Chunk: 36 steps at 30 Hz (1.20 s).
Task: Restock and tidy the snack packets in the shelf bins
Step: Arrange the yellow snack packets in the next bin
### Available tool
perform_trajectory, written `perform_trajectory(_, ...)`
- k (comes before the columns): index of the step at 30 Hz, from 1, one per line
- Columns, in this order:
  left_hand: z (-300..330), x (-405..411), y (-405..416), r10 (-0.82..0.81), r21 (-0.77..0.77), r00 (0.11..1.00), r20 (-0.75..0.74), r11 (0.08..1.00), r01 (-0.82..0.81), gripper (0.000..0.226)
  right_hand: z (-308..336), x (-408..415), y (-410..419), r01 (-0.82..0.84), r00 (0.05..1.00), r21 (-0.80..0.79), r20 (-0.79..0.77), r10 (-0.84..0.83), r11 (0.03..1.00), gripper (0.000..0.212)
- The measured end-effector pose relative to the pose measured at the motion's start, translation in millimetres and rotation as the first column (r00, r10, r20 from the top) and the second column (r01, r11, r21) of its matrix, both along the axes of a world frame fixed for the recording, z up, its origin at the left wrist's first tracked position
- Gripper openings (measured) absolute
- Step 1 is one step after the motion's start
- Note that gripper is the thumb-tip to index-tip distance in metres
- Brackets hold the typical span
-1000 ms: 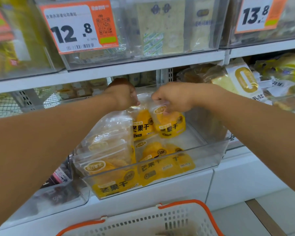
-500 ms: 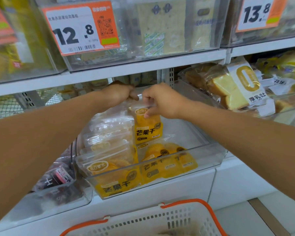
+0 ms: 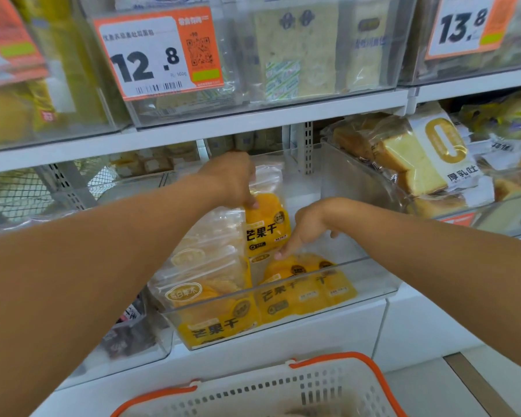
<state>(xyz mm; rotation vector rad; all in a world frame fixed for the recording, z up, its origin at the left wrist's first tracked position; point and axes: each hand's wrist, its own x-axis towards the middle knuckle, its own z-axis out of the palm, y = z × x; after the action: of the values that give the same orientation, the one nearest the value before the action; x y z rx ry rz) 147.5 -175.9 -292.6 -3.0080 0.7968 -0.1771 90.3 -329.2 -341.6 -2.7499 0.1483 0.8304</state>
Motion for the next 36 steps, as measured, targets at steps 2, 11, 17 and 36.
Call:
perform_trajectory(2,2,1,2,0.006,0.004,1.000,-0.004,1.000,-0.006,0.063,-4,1,3,-0.043,0.999,-0.017,-0.001,0.043,0.999,0.095)
perform_trajectory(11,-1,4,1,0.005,0.107,0.997,0.082,0.994,-0.014,0.051,-11,8,-3,0.092,0.996,0.253,-0.009,-0.093,0.963,0.080)
perform_trajectory(17,-1,5,1,-0.008,0.135,0.999,0.036,0.991,0.003,0.042,17,-1,-24,-0.113,0.960,0.394,0.280,-0.002,0.912,0.034)
perform_trajectory(36,3,-9,6,-0.146,-0.114,0.981,-0.129,0.985,0.132,0.077,-21,11,-21,-0.118,0.797,0.883,0.357,-0.487,0.454,0.050)
